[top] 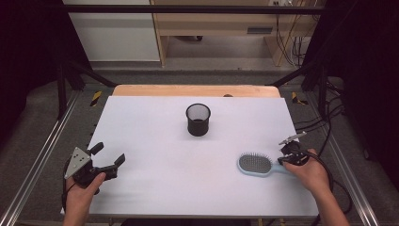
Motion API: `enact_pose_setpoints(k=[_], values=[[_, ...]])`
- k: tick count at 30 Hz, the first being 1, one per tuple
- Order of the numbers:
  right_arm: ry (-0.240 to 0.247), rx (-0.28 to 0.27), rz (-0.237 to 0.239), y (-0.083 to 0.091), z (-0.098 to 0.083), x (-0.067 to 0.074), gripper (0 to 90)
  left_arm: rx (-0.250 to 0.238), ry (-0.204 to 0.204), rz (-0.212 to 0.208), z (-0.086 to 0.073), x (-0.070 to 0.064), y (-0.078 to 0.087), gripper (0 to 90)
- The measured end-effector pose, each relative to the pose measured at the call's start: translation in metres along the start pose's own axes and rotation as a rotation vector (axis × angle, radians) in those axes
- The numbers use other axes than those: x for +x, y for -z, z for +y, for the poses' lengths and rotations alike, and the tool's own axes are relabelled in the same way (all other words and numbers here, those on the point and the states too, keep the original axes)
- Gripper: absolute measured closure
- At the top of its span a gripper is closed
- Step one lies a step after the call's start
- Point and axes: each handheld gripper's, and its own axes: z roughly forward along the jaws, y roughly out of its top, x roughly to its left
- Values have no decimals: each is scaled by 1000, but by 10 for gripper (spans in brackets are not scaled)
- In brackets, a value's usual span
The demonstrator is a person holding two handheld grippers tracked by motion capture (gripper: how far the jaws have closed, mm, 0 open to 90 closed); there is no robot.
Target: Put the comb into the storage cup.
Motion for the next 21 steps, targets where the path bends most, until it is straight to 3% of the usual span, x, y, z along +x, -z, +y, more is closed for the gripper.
enact_pose_setpoints(k=[16,21], values=[[71,-19,52,20,-29,38,900,10,-5,-5,-1,-1,-2,48],[63,-24,61,23,-33,43,900,11,-7,-7,-1,-2,-2,48]])
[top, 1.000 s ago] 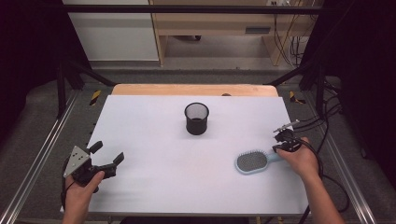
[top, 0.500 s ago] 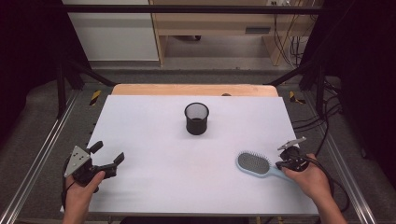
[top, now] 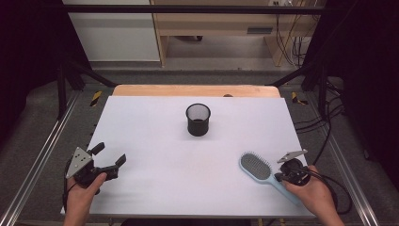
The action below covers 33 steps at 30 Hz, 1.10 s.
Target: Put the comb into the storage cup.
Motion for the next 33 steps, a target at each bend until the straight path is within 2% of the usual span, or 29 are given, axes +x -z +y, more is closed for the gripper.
enact_pose_setpoints(k=[6,11,13,14,15,18,19,20,21,22,23,26,28,29,31,32,33], values=[[-27,-29,7,2,-5,-2,900,1,-1,0,0,0,0,48],[-43,-75,-15,9,-9,-3,897,2,0,0,0,0,0,48],[-52,-109,-18,14,-11,-1,850,2,-1,-2,0,0,0,48],[-49,-146,-13,19,-12,0,785,2,-2,-1,0,0,0,48],[-49,-146,-13,19,-12,0,785,1,0,-2,0,-1,0,48],[-85,-199,3,25,-16,3,622,2,-2,0,0,-1,0,48],[-85,-199,3,25,-16,3,622,1,-2,1,0,-1,0,48],[-103,-211,26,26,-17,3,538,1,-2,1,0,0,0,48],[-103,-211,26,26,-17,3,538,1,-2,1,0,0,0,48],[-92,-196,26,26,-18,4,438,1,-1,1,0,0,0,48],[-79,-181,14,26,-18,5,408,0,-1,1,0,0,0,48],[-60,-176,24,25,-19,7,351,1,-2,-1,0,-1,0,48],[-55,-175,31,24,-20,7,344,1,-2,-1,0,-1,0,48],[-40,-173,38,21,-20,9,309,1,-2,-1,0,-1,0,48],[-39,-172,43,19,-21,10,289,3,-5,-1,0,-1,1,48],[-34,-167,46,16,-22,12,233,3,-4,0,0,0,1,48],[-34,-167,46,16,-22,12,233,3,-4,0,0,0,1,48]])
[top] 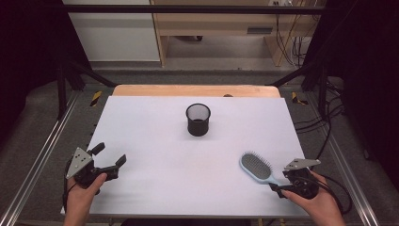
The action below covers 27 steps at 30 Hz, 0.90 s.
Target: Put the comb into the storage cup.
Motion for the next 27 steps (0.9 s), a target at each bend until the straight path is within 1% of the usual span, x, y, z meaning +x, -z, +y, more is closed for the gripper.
enact_pose_setpoints(k=[2,3,4,5,6,7,8,9,10,11,12,13,16,17,18,19,20,24,26,27], values=[[3,13,-6,-4,-1,2,183,0,0,0,0,0,0,48],[3,18,5,-6,-2,2,162,1,0,0,0,0,0,48],[-5,28,24,-9,-3,2,200,0,-1,0,0,0,0,48],[-9,35,28,-10,-3,3,238,0,-2,-1,0,-1,0,48],[1,38,22,-11,-3,3,270,0,-2,-1,0,-1,0,48],[1,38,22,-11,-3,3,270,1,-2,-1,0,-1,0,48],[7,43,19,-12,-3,3,317,1,-2,-1,0,0,0,48],[8,53,21,-14,-3,3,390,0,-1,0,0,0,0,48],[9,53,22,-14,-3,3,423,0,-1,0,0,0,0,48],[9,53,22,-14,-3,3,423,0,-1,0,0,0,0,48],[7,57,22,-15,-2,3,471,0,-2,0,0,0,0,48],[7,57,22,-15,-2,3,471,0,-2,0,0,0,0,48],[23,75,18,-18,-2,3,556,0,-2,-1,0,0,0,48],[23,75,18,-18,-2,3,556,0,-2,-1,0,0,0,48],[33,77,12,-19,-1,3,584,0,-2,-1,0,0,0,48],[33,77,12,-19,-1,3,584,0,-2,0,0,0,0,48],[35,78,6,-20,-1,3,613,0,-2,0,0,0,0,48],[48,86,4,-20,0,4,629,0,-1,-1,0,-1,0,48],[78,91,-11,-21,1,6,643,1,-4,-1,0,-1,0,48],[78,91,-11,-21,1,6,643,1,-4,-1,0,-1,0,48]])
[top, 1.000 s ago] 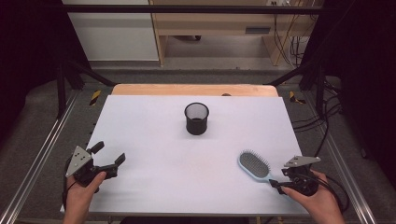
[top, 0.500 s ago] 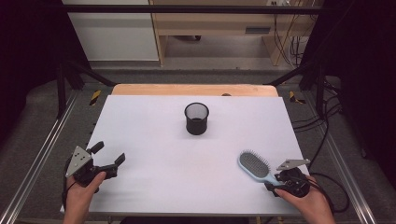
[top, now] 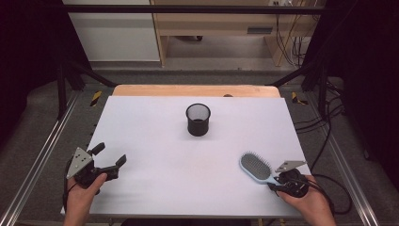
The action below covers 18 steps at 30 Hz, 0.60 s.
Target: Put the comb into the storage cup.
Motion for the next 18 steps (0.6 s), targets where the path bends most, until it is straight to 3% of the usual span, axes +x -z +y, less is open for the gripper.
enact_pose_setpoints(k=[2,9,18], values=[[13,7,1,0,1,3,690,-1,1,-1,0,0,0,48],[31,21,-5,0,4,3,696,-3,1,-2,0,-1,0,48],[-15,-43,12,0,18,0,696,-3,0,1,0,0,0,48]])
